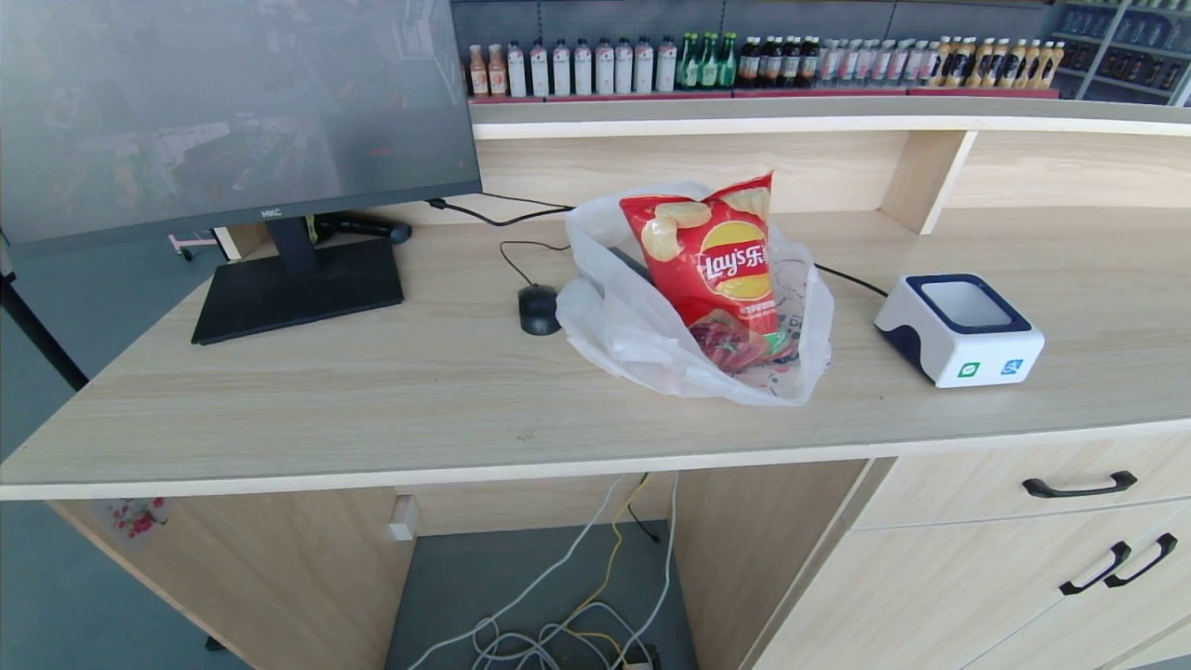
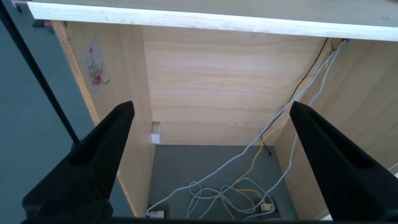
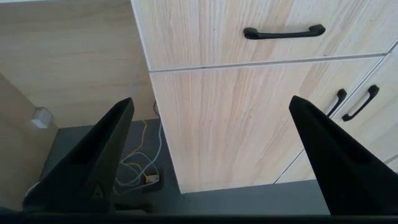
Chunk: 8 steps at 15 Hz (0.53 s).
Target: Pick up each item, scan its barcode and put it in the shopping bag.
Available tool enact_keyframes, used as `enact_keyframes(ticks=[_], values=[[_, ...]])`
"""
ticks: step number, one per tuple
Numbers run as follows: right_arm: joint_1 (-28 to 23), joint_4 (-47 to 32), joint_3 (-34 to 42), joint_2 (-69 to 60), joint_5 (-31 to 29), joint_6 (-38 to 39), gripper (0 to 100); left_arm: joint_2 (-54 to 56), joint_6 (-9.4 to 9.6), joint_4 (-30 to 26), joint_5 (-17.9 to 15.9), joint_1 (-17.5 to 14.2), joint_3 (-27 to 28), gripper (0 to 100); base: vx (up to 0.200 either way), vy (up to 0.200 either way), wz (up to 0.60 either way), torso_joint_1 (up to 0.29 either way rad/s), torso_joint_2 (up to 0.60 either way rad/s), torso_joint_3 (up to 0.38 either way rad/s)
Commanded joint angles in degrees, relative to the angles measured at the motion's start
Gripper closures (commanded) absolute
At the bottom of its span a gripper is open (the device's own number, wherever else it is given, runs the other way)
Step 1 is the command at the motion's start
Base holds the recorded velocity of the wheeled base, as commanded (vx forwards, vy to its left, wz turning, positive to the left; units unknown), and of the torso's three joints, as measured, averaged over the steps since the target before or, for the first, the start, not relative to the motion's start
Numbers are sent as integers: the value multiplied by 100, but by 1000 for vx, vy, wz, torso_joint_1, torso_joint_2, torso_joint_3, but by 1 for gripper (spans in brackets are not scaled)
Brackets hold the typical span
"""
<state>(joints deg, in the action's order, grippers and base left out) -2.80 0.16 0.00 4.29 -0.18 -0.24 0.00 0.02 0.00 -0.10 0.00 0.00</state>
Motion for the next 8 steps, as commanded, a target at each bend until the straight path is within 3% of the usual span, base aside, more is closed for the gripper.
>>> enact_keyframes(ticks=[1, 3, 8], values=[[-1, 2, 0, 19, 1, -2, 0, 0, -2, 0, 1, 0, 0, 0, 0, 0, 0, 0, 0, 0], [-1, 2, 0, 19, 1, -2, 0, 0, -11, 0, 1, 0, 0, 0, 0, 0, 0, 0, 0, 0], [-1, 2, 0, 19, 1, -2, 0, 0, -46, 0, 10, 0, 0, 0, 0, -200, 0, 8, 7, 1]])
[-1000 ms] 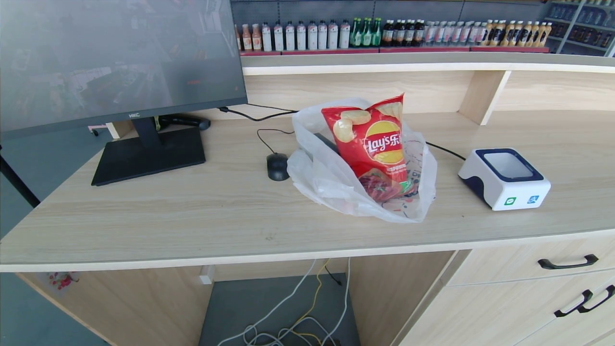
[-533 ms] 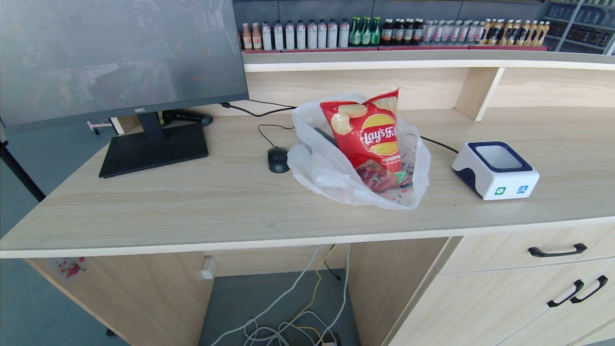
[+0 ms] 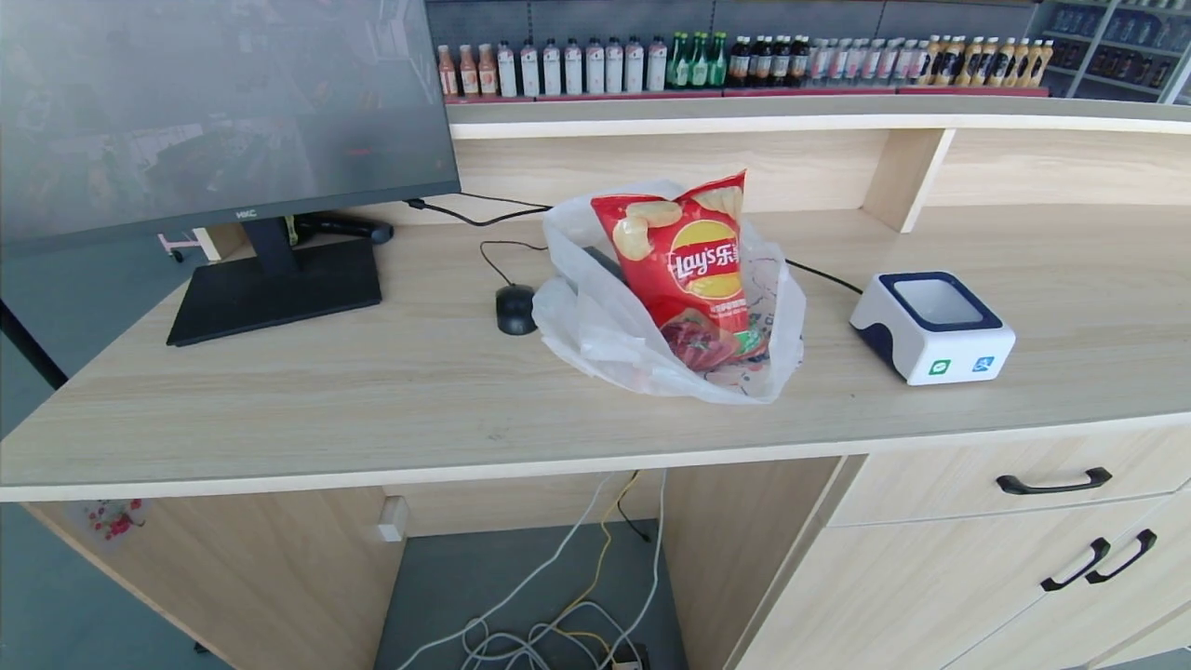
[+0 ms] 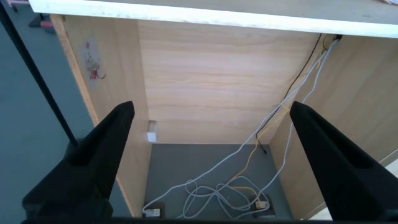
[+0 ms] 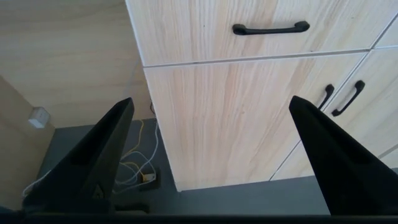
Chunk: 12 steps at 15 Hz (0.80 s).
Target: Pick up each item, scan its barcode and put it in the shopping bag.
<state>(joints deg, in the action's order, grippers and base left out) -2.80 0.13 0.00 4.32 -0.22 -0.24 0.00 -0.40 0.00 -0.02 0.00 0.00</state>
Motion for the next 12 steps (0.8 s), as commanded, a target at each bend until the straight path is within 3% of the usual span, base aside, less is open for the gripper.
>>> enact_keyframes(ticks=[1, 12], values=[[-1, 4, 0, 17, 4, -2, 0, 0, -4, 0, 2, 0, 0, 0, 0, -200, 0, 7, 7, 2], [-1, 4, 0, 17, 4, -2, 0, 0, -48, 0, 2, 0, 0, 0, 0, -200, 0, 1, 1, 4]])
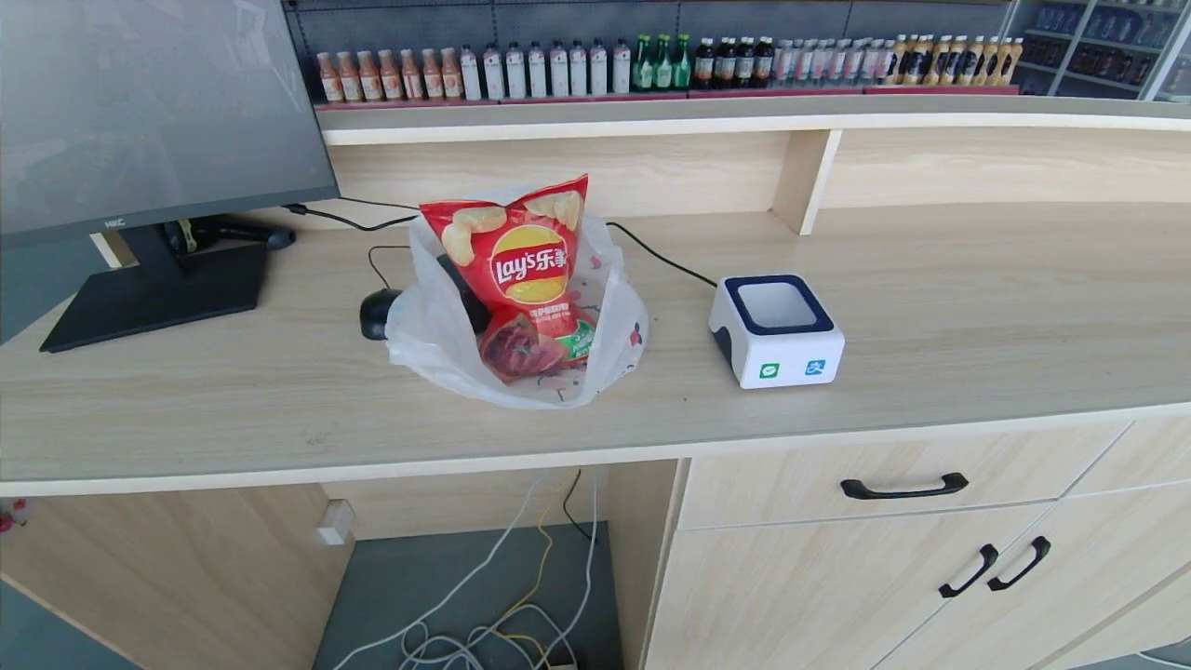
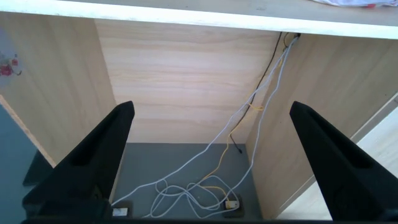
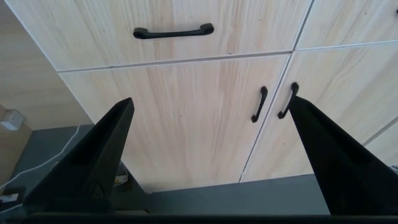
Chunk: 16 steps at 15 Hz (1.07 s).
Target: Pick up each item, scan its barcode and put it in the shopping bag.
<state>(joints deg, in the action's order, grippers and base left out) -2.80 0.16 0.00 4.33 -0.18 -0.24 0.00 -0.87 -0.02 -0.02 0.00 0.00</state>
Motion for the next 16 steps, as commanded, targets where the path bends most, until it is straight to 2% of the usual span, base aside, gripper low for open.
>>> enact_keyframes(ticks=[1, 13, 16], values=[[-1, 2, 0, 15, 1, -2, 0, 0, -1, -6, 2, 0, 0, 0, 0, -200, 0, 7, 2, 2], [-1, 2, 0, 15, 1, -20, 0, 0, 7, -6, 2, 0, 0, 0, 0, -200, 0, 4, 4, 2], [-1, 2, 0, 15, 1, -2, 0, 0, 25, -6, 2, 0, 0, 0, 0, 0, 0, 0, 0, 0]])
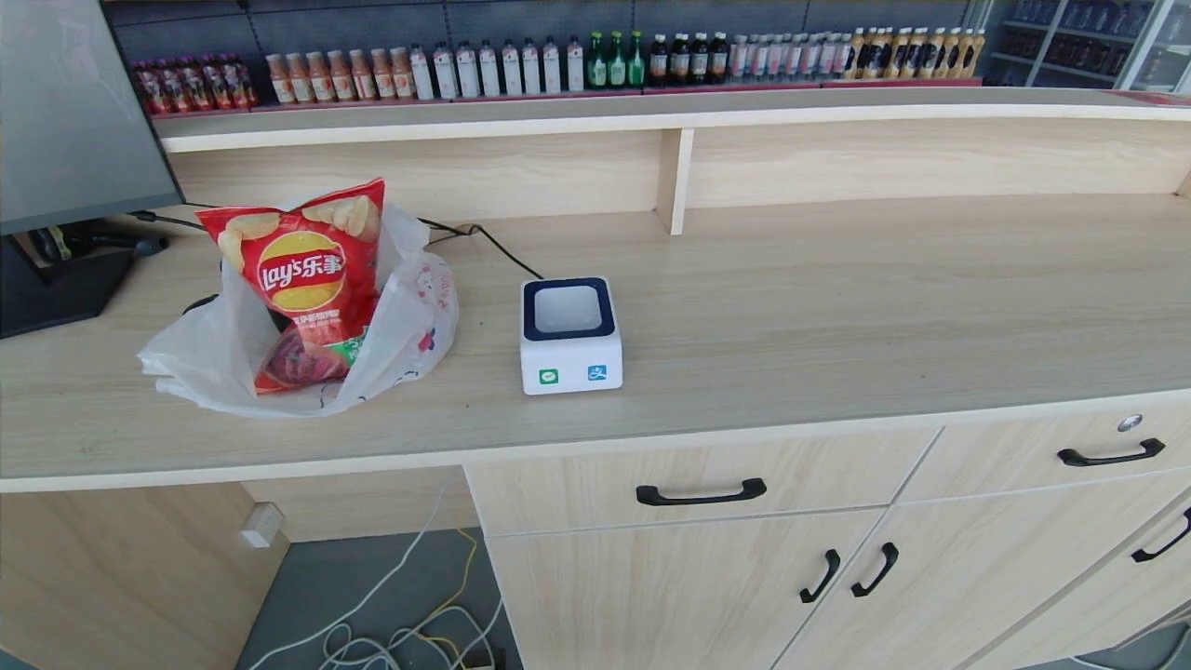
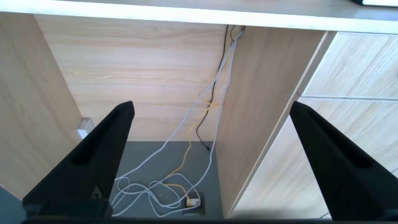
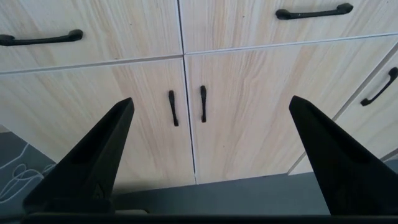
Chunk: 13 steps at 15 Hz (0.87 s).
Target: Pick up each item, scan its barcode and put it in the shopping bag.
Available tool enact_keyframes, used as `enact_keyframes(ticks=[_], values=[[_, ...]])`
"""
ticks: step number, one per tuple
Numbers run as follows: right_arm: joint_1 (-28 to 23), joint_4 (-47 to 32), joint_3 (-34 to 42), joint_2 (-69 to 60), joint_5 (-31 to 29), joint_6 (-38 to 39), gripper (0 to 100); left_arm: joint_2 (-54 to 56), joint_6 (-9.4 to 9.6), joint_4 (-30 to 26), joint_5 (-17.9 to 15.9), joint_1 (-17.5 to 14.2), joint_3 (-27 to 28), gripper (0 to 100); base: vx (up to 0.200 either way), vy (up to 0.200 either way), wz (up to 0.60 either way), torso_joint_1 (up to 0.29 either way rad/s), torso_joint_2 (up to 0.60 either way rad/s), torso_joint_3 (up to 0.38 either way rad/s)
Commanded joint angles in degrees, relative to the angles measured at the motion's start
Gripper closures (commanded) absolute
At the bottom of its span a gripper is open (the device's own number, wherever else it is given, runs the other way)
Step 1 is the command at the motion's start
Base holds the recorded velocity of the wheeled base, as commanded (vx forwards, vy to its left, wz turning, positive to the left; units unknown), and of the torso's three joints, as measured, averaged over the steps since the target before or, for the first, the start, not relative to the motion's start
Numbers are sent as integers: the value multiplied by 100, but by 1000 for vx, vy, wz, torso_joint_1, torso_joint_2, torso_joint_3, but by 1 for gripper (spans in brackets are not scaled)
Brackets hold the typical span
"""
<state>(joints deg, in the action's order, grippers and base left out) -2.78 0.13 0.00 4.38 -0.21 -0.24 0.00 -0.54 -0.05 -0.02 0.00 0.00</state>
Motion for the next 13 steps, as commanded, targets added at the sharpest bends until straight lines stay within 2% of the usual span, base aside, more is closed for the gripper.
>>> enact_keyframes(ticks=[1, 9, 13], values=[[-3, 4, 0, 11, 3, -2, 0, 0, 1, 5, 2, 0, 0, 0, 0, 0, 0, 0, 0, 0], [-3, 4, 0, 11, 3, -20, 0, 0, 1, 5, 2, 0, 0, 0, 0, 0, 0, 0, 0, 0], [-3, -5, 0, 11, -6, -72, 0, 0, 62, 5, -6, 0, 0, 0, 0, 0, 0, 0, 0, 0]])
